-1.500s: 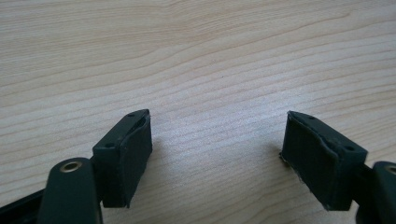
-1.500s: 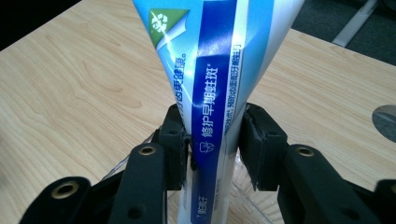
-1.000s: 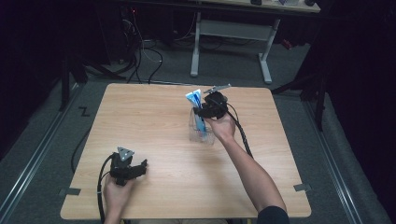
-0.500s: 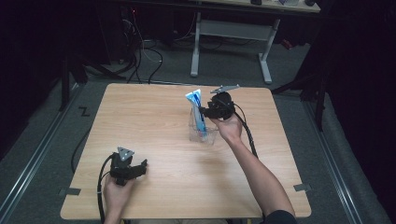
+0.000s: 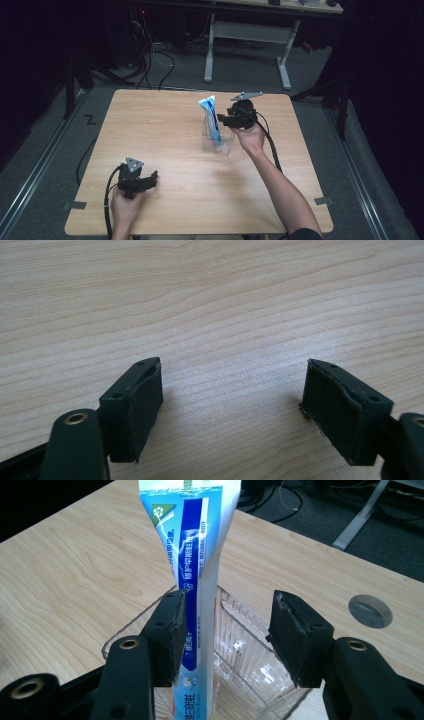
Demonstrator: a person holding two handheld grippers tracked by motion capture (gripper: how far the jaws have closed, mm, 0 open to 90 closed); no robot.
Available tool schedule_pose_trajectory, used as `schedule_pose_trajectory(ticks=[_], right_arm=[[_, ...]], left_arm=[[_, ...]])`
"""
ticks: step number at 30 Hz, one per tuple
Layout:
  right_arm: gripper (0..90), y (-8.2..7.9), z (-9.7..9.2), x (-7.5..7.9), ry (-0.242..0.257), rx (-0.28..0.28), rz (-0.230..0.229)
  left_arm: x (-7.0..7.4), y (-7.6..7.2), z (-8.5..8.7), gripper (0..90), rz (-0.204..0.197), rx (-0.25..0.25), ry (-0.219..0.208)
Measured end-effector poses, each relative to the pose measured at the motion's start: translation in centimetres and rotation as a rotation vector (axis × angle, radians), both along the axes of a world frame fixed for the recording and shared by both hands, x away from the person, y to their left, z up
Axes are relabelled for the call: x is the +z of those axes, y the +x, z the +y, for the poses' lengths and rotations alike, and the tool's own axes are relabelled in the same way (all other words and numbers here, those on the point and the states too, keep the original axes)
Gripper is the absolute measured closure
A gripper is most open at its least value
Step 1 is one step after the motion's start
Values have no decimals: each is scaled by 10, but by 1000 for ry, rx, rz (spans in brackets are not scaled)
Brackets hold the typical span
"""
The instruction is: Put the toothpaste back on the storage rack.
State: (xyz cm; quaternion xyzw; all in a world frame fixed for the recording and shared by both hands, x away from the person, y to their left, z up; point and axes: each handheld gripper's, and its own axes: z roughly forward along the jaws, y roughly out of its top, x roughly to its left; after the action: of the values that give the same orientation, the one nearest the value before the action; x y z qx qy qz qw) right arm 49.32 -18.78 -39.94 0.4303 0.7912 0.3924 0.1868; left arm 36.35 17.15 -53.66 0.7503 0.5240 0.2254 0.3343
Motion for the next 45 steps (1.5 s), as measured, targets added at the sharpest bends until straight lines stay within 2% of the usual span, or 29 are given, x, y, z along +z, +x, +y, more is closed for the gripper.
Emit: schedule_pose_trajectory(ticks=[8, 19, 36, 39, 45], right_arm=[[493, -5, -12, -4, 8, -20, 8], [496, -14, -18, 3, 8, -14, -20], [501, -31, -41, 5, 29, -55, -39], [503, -34, -44, 2, 29, -60, -46], [503, -37, -53, -3, 32, -84, -30]], left_arm=[[0, 0, 0, 245, 0, 0, 1], [0, 0, 0, 245, 1, 0, 1], [0, 0, 0, 245, 0, -1, 1], [0, 0, 0, 245, 1, 0, 1], [0, 0, 0, 245, 2, -1, 1]])
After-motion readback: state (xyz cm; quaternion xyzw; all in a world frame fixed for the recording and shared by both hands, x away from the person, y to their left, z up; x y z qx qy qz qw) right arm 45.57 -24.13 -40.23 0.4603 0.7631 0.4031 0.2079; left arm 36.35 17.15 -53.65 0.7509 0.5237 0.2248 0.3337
